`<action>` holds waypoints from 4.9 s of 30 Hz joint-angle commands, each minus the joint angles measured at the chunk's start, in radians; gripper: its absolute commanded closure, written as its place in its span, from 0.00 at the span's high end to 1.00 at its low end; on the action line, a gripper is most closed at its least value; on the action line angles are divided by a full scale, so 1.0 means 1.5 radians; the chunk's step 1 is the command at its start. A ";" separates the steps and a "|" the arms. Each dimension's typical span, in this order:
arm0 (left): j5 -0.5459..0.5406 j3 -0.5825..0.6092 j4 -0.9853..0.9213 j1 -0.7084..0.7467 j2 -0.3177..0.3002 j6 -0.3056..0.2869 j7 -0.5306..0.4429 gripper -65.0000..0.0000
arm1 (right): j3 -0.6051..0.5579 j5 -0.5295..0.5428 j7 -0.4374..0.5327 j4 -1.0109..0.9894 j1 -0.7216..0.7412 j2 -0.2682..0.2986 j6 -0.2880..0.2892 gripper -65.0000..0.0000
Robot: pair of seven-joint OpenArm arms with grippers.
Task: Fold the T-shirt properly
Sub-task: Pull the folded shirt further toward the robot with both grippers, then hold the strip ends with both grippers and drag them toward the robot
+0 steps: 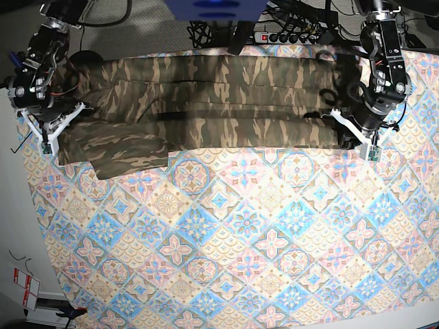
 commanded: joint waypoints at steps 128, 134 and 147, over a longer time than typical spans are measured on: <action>0.140 0.062 -0.316 0.016 0.084 0.045 -0.321 0.00 | -0.013 -0.092 0.223 -0.326 0.082 0.002 0.001 0.00; 0.133 0.056 -0.282 0.027 0.082 0.045 -0.318 0.00 | -0.012 -0.089 0.223 -0.221 0.048 -0.007 0.001 0.00; 0.023 -0.055 -0.094 0.087 0.062 0.042 -0.260 0.00 | 0.206 0.057 0.156 -0.138 0.050 -0.008 0.087 0.30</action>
